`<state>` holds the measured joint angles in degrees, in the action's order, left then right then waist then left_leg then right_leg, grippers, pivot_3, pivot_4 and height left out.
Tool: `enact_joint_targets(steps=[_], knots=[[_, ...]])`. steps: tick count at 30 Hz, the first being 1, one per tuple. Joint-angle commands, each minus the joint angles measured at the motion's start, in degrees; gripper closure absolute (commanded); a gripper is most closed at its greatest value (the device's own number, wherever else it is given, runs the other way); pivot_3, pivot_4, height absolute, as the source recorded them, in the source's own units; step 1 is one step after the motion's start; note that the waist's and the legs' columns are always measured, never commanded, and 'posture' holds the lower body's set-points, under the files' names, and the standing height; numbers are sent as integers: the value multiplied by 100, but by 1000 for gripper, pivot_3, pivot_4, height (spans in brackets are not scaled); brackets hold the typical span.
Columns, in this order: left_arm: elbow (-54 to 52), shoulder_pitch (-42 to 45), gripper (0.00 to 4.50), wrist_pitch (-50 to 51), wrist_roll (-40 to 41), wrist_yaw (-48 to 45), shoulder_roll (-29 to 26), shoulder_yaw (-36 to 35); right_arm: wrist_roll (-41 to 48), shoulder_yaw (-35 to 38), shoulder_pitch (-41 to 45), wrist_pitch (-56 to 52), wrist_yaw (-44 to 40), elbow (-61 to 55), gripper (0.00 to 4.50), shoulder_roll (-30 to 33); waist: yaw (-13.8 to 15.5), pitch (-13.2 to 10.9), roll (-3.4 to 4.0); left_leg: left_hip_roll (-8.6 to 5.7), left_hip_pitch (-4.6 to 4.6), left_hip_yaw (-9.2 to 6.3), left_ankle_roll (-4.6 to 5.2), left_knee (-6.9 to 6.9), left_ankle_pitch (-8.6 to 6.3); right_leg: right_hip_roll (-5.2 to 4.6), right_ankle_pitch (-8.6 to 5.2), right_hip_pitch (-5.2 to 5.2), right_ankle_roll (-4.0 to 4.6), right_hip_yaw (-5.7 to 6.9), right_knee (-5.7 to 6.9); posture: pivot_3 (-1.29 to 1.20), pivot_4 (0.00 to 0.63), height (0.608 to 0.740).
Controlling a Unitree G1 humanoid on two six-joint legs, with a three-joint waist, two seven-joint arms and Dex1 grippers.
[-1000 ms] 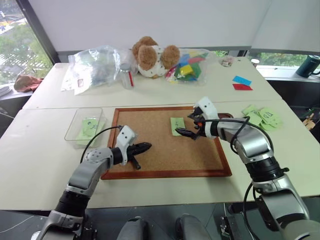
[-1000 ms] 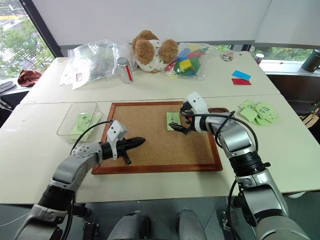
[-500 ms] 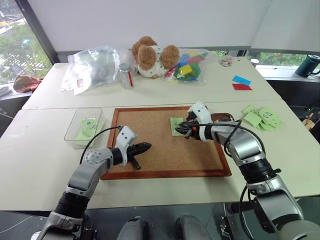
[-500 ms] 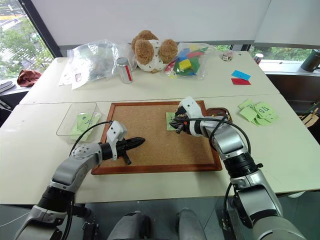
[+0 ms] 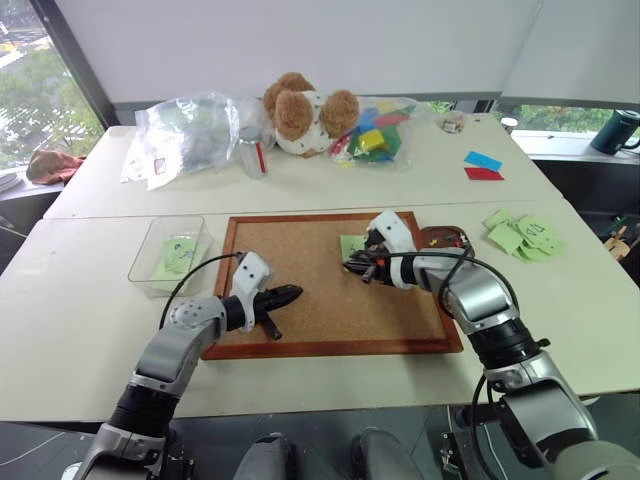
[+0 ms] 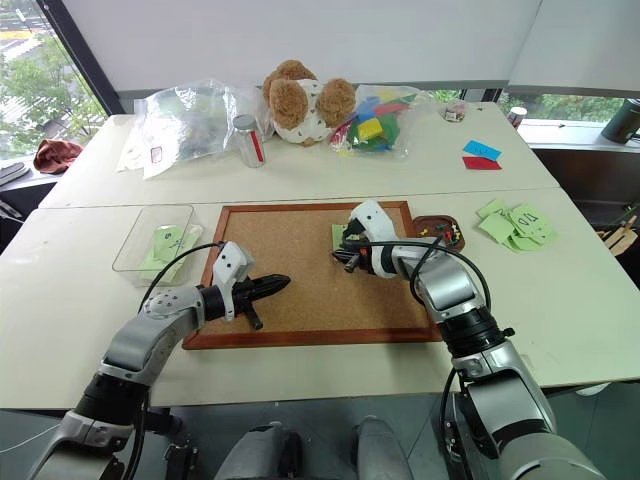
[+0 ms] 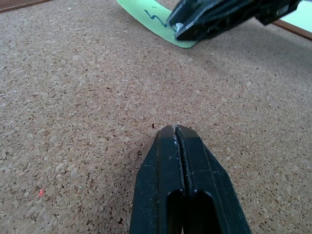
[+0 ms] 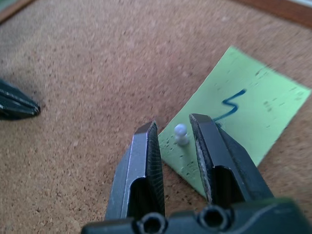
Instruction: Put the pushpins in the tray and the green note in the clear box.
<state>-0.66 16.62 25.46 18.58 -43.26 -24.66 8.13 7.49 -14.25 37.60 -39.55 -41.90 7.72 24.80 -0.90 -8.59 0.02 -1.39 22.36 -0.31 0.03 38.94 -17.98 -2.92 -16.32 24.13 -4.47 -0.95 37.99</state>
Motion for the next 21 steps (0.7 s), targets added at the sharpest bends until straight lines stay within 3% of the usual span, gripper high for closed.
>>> enact_joint_targets(steps=[1,10,21], knots=[[275,-204,4500,223,-231,97,-71,100,-11,23,30,97,-57,-27,4387,-24,-1,0,0,0,0,0,0,0,0,0,0,0,0,0,0,0,150,740],[232,-268,4500,252,-224,121,-62,124,121,192,129,-126,-100,-457,4387,80,4,0,0,0,0,0,0,-2,0,0,0,1,0,0,0,0,150,740],[418,-112,4500,225,-173,22,-20,119,660,521,215,-942,-356,-2158,4387,686,8,1,-2,0,-2,-1,1,-8,-1,-1,0,-4,1,0,-9,0,150,740]])
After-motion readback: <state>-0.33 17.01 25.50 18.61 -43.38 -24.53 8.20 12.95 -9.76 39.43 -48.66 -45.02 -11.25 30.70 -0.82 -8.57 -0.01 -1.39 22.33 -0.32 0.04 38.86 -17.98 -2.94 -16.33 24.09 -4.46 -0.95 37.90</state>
